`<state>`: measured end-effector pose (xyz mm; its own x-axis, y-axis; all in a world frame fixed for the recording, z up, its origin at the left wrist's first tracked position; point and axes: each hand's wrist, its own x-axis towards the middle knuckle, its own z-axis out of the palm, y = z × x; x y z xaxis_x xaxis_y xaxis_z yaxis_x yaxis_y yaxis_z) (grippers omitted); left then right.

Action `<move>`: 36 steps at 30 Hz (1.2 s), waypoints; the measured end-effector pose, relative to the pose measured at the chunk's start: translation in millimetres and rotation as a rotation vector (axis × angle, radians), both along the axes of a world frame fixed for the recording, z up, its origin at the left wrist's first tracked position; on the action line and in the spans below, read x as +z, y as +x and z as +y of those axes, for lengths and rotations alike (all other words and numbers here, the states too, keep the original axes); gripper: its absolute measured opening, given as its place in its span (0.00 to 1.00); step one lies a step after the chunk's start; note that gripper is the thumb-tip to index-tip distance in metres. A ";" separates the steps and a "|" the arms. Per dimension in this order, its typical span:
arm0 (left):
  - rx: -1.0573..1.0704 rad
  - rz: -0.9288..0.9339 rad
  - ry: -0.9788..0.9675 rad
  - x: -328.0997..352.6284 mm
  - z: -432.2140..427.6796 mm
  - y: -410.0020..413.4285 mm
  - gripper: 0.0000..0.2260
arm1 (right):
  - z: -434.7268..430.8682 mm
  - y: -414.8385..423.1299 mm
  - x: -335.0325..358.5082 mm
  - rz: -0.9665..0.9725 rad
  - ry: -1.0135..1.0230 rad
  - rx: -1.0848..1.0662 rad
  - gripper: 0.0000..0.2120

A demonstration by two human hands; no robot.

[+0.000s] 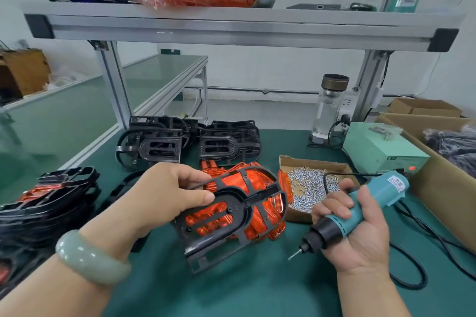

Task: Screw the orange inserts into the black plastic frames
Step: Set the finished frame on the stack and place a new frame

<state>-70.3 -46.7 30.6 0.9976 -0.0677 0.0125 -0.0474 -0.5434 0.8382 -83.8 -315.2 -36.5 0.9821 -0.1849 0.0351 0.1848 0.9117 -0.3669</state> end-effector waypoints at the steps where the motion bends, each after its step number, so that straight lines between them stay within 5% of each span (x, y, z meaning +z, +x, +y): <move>1: -0.016 0.016 0.003 -0.4 0.3 -0.5 0.12 | -0.1 -0.2 -0.2 -0.008 -0.004 0.008 0.06; 7: -0.119 0.077 0.028 -1.6 1.9 -2.4 0.08 | -0.6 -0.5 -0.8 -0.023 -0.005 0.037 0.07; 17: -0.353 0.066 0.370 -26.4 -19.2 -9.7 0.07 | -7.1 -2.3 -0.7 -0.074 0.050 0.070 0.10; 34: -0.263 -0.193 0.685 -60.8 -42.9 -32.8 0.17 | -8.3 -2.6 -0.7 -0.079 0.073 0.054 0.08; 36: -0.267 -0.195 0.713 -58.7 -42.8 -32.8 0.18 | -7.5 -2.6 -0.6 -0.106 0.077 0.082 0.17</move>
